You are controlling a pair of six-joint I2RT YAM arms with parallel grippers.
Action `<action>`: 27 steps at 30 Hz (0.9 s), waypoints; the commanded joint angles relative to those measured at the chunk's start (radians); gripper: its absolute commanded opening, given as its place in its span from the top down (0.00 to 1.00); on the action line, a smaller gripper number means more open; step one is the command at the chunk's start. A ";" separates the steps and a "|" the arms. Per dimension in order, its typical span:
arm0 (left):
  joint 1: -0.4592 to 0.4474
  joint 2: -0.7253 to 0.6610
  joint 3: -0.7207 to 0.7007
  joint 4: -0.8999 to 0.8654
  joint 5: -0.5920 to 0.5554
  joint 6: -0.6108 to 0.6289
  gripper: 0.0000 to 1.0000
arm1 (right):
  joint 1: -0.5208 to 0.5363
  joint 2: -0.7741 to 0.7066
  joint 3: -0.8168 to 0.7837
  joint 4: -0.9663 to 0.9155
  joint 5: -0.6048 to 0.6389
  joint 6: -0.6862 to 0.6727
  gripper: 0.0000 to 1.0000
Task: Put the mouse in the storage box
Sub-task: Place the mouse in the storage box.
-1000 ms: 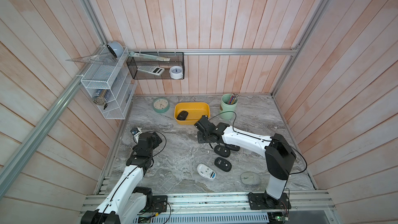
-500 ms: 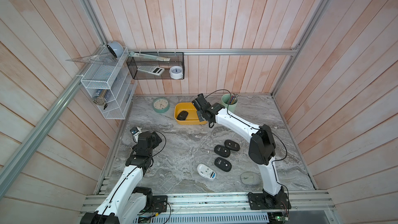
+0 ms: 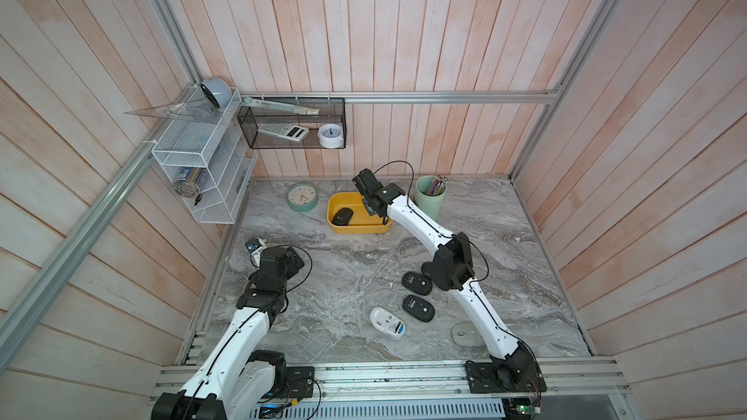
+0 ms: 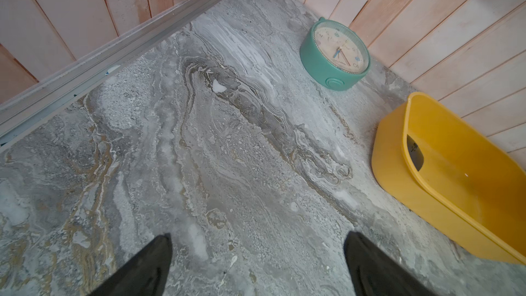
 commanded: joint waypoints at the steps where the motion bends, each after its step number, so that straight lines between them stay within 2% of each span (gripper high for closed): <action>1: 0.005 0.012 0.029 0.005 -0.007 -0.001 0.00 | 0.000 0.041 0.024 -0.022 0.026 -0.062 0.77; 12: 0.005 0.055 0.032 0.026 -0.002 -0.002 0.00 | 0.000 0.120 0.023 0.038 0.064 -0.148 0.71; 27: 0.006 0.073 0.032 0.030 -0.012 0.001 0.00 | 0.019 0.121 0.023 0.040 0.029 -0.153 0.42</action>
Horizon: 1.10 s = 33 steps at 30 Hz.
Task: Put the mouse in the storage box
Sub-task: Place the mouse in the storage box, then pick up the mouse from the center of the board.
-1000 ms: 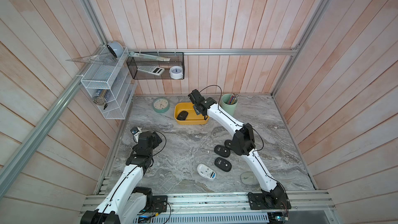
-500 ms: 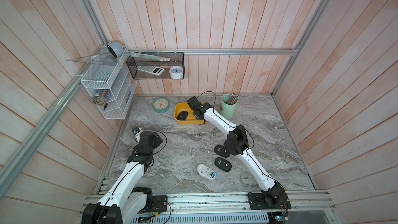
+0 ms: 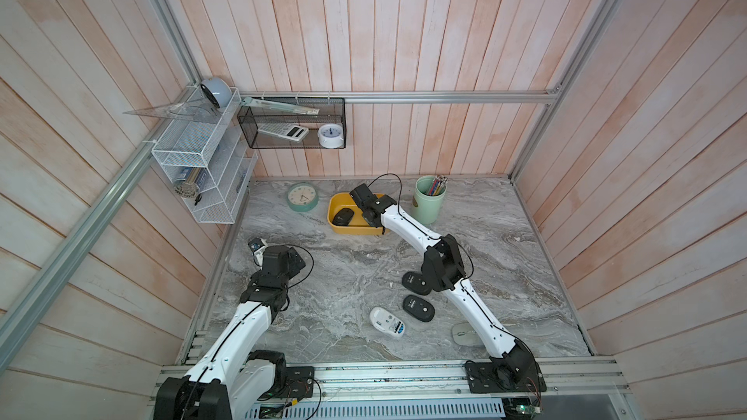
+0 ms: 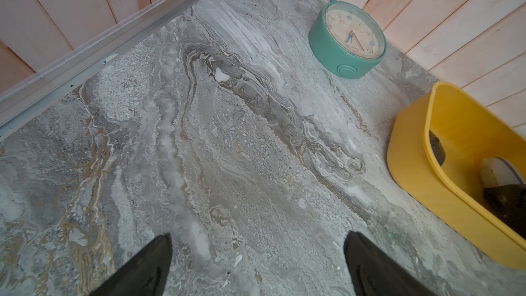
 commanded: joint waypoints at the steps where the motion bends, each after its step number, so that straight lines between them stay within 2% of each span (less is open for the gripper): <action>1: 0.006 0.008 0.027 0.020 -0.012 0.001 0.00 | 0.019 -0.009 0.023 -0.003 -0.024 0.019 0.40; 12: 0.006 0.038 0.031 0.040 0.017 0.005 0.00 | 0.029 -0.171 0.017 -0.053 -0.086 0.134 0.26; 16: 0.006 0.073 0.031 0.069 0.066 0.014 0.00 | 0.027 -0.278 -0.072 -0.085 -0.085 0.187 0.24; 20: 0.006 0.102 0.034 0.080 0.108 0.016 0.00 | 0.028 -0.461 -0.321 -0.045 -0.102 0.242 0.23; 26: -0.006 0.104 0.073 -0.010 0.234 -0.066 0.00 | 0.026 -0.837 -0.874 0.178 -0.123 0.313 0.22; 28: -0.060 0.088 0.101 -0.077 0.249 -0.109 0.00 | 0.027 -0.957 -1.040 0.256 -0.122 0.338 0.21; 33: -0.242 0.044 0.173 -0.296 0.200 -0.188 0.00 | 0.024 -1.194 -1.358 0.329 -0.112 0.412 0.21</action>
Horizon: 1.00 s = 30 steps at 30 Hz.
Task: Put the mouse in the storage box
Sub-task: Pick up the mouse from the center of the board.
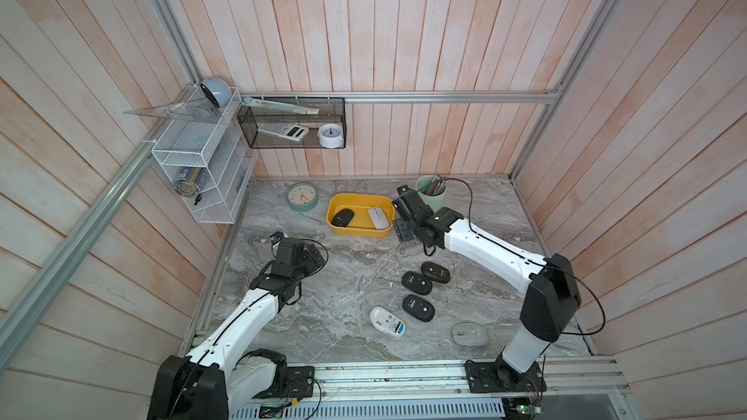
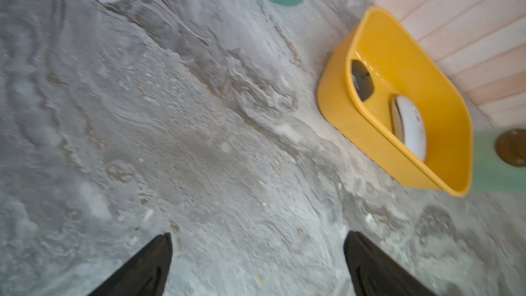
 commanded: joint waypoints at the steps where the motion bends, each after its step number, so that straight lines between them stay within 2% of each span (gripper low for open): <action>1: -0.087 -0.047 0.043 -0.205 -0.005 -0.086 0.01 | -0.001 -0.127 -0.148 0.093 0.013 0.085 0.21; 5: -0.221 -0.096 0.045 -0.327 -0.025 -0.145 0.02 | 0.000 -0.304 -0.380 0.146 0.028 0.122 0.21; 8: -0.353 -0.089 0.052 -0.368 -0.012 -0.178 0.02 | -0.002 -0.436 -0.532 0.178 0.030 0.149 0.20; 12: -0.547 -0.028 0.090 -0.379 -0.037 -0.210 0.03 | -0.002 -0.583 -0.694 0.217 0.026 0.173 0.20; 15: -0.638 0.040 0.125 -0.354 -0.032 -0.199 0.03 | -0.004 -0.670 -0.778 0.241 0.026 0.184 0.19; 22: -0.725 0.209 0.209 -0.329 0.014 -0.161 0.03 | -0.005 -0.787 -0.886 0.283 0.046 0.187 0.18; 30: -0.776 0.336 0.247 -0.321 0.042 -0.162 0.08 | -0.007 -0.784 -0.906 0.315 0.059 0.187 0.17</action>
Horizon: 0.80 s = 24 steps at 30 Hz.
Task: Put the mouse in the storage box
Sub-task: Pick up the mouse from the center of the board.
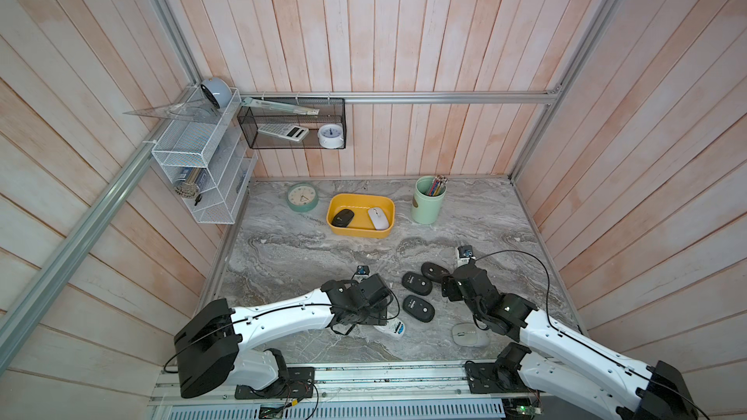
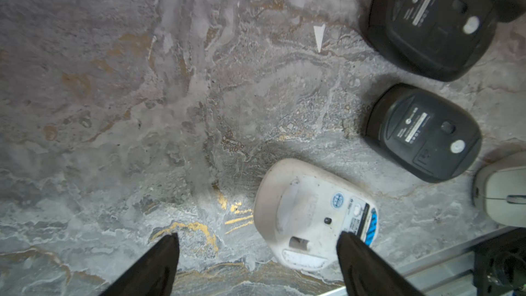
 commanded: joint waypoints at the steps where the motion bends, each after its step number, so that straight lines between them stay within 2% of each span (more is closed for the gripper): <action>1: -0.015 0.031 0.024 0.016 0.021 0.007 0.08 | -0.005 0.005 -0.009 0.032 0.030 0.008 0.17; 13: -0.028 0.165 0.008 0.130 0.109 0.018 0.20 | -0.006 0.024 -0.007 0.039 0.030 0.008 0.17; 24: -0.030 0.248 0.025 0.185 0.112 0.005 0.36 | -0.005 0.033 -0.006 0.038 0.033 0.010 0.17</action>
